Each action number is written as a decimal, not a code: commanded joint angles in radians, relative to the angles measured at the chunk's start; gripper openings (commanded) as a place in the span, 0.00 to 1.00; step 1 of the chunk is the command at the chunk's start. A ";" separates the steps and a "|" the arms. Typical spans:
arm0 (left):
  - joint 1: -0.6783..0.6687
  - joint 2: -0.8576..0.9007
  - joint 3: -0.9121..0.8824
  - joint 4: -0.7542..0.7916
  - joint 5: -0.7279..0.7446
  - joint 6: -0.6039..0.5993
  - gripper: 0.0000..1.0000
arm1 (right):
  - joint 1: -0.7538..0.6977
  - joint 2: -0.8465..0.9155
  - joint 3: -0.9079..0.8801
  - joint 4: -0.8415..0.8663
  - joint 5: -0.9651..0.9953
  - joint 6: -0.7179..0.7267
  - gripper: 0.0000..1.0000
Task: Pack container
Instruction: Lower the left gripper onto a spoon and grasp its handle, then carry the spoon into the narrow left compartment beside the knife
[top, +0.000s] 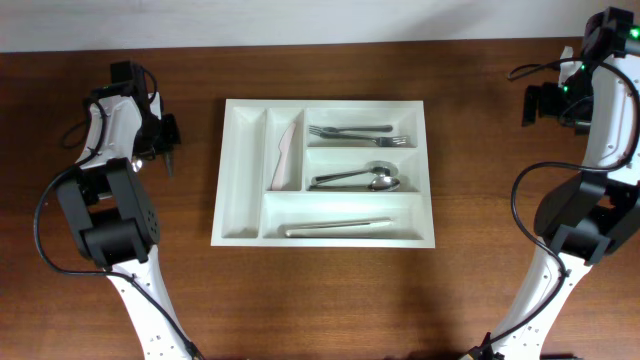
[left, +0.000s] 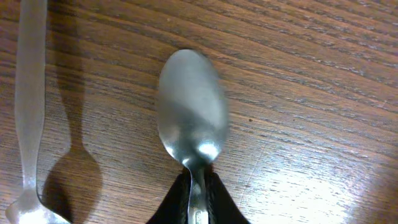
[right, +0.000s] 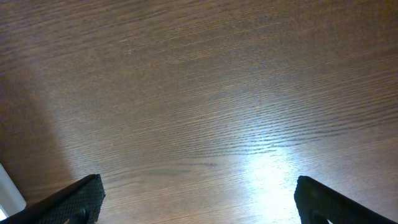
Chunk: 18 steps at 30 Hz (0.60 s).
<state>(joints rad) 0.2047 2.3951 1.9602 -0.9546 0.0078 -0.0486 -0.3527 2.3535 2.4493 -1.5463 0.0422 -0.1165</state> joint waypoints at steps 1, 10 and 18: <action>0.008 0.030 0.004 0.005 -0.018 -0.003 0.06 | -0.001 -0.004 -0.004 0.000 -0.006 -0.006 0.99; 0.007 0.030 0.016 -0.006 -0.064 -0.003 0.02 | -0.001 -0.004 -0.004 0.000 -0.006 -0.006 0.99; 0.000 0.030 0.145 -0.120 -0.049 -0.003 0.02 | -0.001 -0.004 -0.004 0.000 -0.006 -0.006 0.99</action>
<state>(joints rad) 0.2043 2.4153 2.0300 -1.0431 -0.0410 -0.0494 -0.3527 2.3535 2.4493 -1.5463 0.0422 -0.1162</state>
